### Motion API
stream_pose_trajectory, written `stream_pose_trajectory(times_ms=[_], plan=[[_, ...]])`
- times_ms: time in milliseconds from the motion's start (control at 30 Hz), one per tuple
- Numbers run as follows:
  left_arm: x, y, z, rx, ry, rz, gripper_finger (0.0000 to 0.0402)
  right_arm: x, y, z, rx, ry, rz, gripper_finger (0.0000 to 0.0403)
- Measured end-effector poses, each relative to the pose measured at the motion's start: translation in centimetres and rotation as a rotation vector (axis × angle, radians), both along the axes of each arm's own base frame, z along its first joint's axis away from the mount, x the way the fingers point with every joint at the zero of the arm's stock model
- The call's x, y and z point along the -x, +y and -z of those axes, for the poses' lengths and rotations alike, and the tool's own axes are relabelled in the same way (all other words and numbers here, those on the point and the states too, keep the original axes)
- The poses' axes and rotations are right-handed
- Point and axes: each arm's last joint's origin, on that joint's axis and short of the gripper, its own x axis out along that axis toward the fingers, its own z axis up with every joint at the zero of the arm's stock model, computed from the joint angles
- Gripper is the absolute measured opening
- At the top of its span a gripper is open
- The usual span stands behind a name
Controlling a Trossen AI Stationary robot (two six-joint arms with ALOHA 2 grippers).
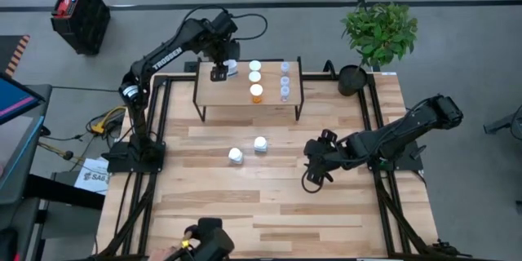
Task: Pick and place medicine bottles onto shelf by color
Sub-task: Put the top white pill bottle aligned with the other white pill bottle on the shelf
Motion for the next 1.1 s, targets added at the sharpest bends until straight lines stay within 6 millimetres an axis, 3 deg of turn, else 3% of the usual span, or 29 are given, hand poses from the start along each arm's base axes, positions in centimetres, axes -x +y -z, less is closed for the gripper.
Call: stream_pose_trajectory(times_ms=[200,500,733,933,1100], plan=[[-0.4,-0.5,0.0,-0.011,0.018,0.039,0.0268,0.0,0.0,0.0,0.000,0.000,0.000,0.0306],[-1.3,-1.4,-0.1,-0.137,0.114,0.107,0.0254,0.0,0.0,0.0,-0.001,0.000,0.000,0.0306],[-2.1,-2.8,-2.5,-0.203,0.079,0.146,0.0254,0.0,0.0,0.0,-0.001,0.000,0.000,0.0306],[-2.6,-6.1,-6.1,-0.173,-0.056,0.068,0.0254,0.0,0.0,0.0,-0.001,0.001,-0.001,0.0306],[-3.0,-10.8,-7.5,0.125,-0.174,0.052,0.0254,0.1,0.0,0.1,-0.016,0.020,-0.011,0.0306]])
